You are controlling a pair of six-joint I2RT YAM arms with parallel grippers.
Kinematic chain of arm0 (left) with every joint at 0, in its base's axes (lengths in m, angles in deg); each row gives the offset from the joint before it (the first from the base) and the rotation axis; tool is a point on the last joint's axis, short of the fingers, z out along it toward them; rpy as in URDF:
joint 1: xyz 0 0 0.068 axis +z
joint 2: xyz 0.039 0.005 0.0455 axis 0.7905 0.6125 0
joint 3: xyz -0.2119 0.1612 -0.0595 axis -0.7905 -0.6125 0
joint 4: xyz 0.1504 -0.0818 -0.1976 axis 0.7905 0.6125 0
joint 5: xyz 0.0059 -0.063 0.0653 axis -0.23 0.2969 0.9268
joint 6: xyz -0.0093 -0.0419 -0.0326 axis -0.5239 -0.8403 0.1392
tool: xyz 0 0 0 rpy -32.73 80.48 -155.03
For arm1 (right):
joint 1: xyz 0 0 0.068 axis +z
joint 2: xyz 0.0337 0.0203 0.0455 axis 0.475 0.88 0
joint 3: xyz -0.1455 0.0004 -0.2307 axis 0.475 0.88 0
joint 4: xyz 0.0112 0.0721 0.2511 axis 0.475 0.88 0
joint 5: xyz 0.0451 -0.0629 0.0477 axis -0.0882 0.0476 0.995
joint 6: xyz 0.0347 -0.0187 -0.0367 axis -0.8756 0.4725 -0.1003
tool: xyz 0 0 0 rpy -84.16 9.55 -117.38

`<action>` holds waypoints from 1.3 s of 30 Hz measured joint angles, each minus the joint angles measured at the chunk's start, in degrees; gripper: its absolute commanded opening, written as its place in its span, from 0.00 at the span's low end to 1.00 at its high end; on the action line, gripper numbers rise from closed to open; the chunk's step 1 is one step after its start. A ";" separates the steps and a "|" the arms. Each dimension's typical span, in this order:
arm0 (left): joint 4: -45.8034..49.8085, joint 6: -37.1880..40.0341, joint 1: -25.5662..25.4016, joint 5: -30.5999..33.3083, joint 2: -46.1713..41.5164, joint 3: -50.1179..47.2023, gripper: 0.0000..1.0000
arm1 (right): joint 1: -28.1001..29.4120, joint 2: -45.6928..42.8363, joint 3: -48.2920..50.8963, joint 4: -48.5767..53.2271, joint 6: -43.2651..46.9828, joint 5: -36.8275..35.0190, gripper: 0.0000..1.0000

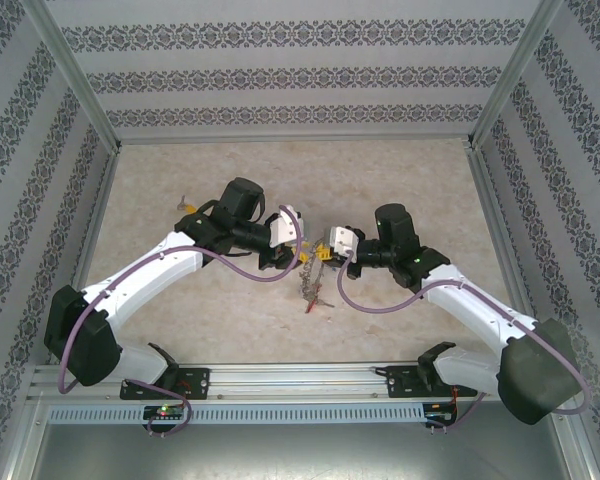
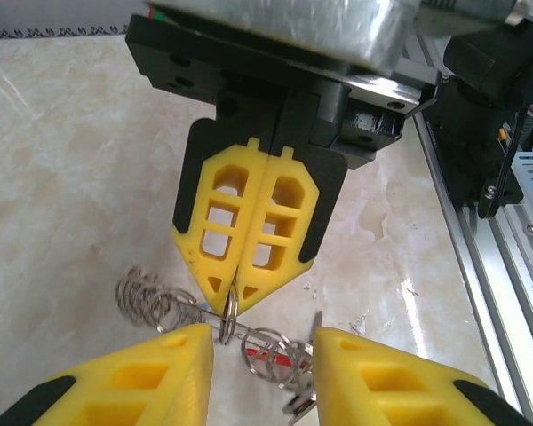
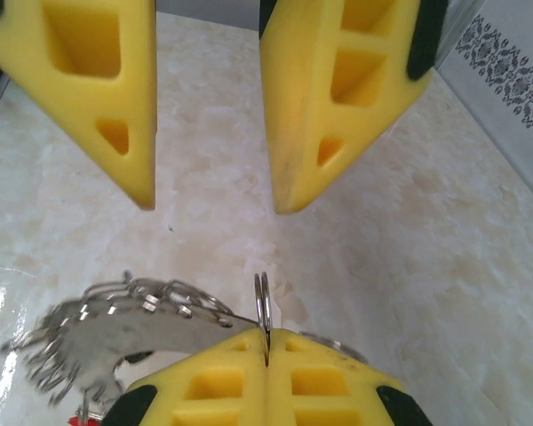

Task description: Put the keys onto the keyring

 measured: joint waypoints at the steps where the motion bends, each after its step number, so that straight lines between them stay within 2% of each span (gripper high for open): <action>1: -0.20 0.00 0.00 0.00 0.00 -0.28 0.34 | 0.00 -0.17 0.09 -0.17 -0.04 0.00 0.00; 11: -2.93 0.52 0.00 0.00 1.03 -1.14 0.33 | -0.02 -0.79 0.26 -1.42 -1.07 0.83 0.00; 16: -3.15 2.64 0.00 -0.02 1.86 -1.14 0.28 | -0.02 -0.79 0.26 -1.46 -1.11 1.92 0.00; 25: -3.17 5.05 0.04 -0.04 2.82 -1.14 0.05 | -0.02 -0.79 0.26 -2.25 -1.29 3.67 0.00; 33: -5.92 4.96 0.37 -0.24 2.82 -2.25 0.04 | -0.37 -0.63 0.26 -2.23 -1.53 4.13 0.00; 34: -6.56 4.83 0.37 -0.26 2.82 -2.56 0.11 | -0.39 -0.52 0.26 -2.25 -1.60 4.13 0.00; 35: -7.10 4.70 0.37 -0.39 2.80 -2.91 0.21 | -0.39 -0.48 0.28 -2.23 -1.70 4.13 0.00; 36: -7.82 4.44 0.37 -0.85 2.80 -3.34 0.25 | -0.39 -0.39 0.26 -2.29 -1.75 4.15 0.00; 38: -9.16 3.78 0.37 -1.36 2.80 -4.04 0.24 | -0.37 -0.28 0.26 -2.32 -1.79 4.50 0.00; 39: -9.68 3.56 0.44 -1.53 2.80 -4.28 0.19 | -0.37 -0.28 0.26 -2.29 -1.79 4.52 0.00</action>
